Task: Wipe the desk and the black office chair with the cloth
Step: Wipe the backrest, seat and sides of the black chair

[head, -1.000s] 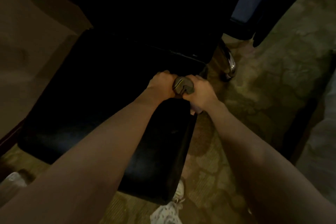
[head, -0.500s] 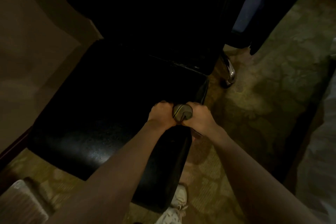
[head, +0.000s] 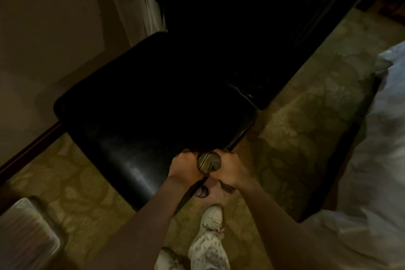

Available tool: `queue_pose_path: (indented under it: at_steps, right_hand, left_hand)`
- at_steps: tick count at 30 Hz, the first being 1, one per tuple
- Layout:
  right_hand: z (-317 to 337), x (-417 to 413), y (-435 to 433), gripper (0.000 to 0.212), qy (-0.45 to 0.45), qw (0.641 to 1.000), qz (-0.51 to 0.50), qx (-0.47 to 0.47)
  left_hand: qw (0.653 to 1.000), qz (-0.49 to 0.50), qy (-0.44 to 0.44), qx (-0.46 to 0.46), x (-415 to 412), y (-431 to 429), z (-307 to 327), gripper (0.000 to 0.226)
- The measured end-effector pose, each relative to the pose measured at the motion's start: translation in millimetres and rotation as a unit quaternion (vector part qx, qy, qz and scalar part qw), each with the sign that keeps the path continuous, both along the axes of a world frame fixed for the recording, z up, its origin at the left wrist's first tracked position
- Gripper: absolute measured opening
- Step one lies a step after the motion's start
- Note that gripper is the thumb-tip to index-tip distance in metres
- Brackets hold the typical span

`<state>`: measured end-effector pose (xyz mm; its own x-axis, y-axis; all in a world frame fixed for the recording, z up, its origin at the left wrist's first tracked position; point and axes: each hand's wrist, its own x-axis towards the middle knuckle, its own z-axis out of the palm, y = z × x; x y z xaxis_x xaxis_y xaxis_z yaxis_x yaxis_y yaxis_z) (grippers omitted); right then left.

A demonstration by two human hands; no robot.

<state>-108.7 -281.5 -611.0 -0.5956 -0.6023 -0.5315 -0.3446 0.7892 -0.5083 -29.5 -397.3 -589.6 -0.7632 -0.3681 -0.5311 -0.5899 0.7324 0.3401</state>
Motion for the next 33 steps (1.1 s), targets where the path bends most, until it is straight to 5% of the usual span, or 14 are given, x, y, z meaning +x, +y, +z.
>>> queue_pose_path:
  at_steps: [11,23,28,33]
  right_hand:
    - [2,34,-15,0.044,0.015,0.996,0.068,0.047]
    - [6,0,54,0.047,0.005,0.989,-0.138,0.059]
    - [19,-30,69,0.040,0.049,0.949,-0.311,0.032]
    - [34,-62,23,0.054,0.152,0.951,-0.251,-0.095]
  left_hand:
    - [0.994,0.081,-0.058,0.047,48,2,1,0.046]
    - [0.973,0.066,-0.002,0.221,-4,40,2,0.072]
    - [0.977,0.073,0.010,0.200,-42,33,10,0.064]
    - [0.986,0.090,0.038,0.133,-107,-4,29,0.044]
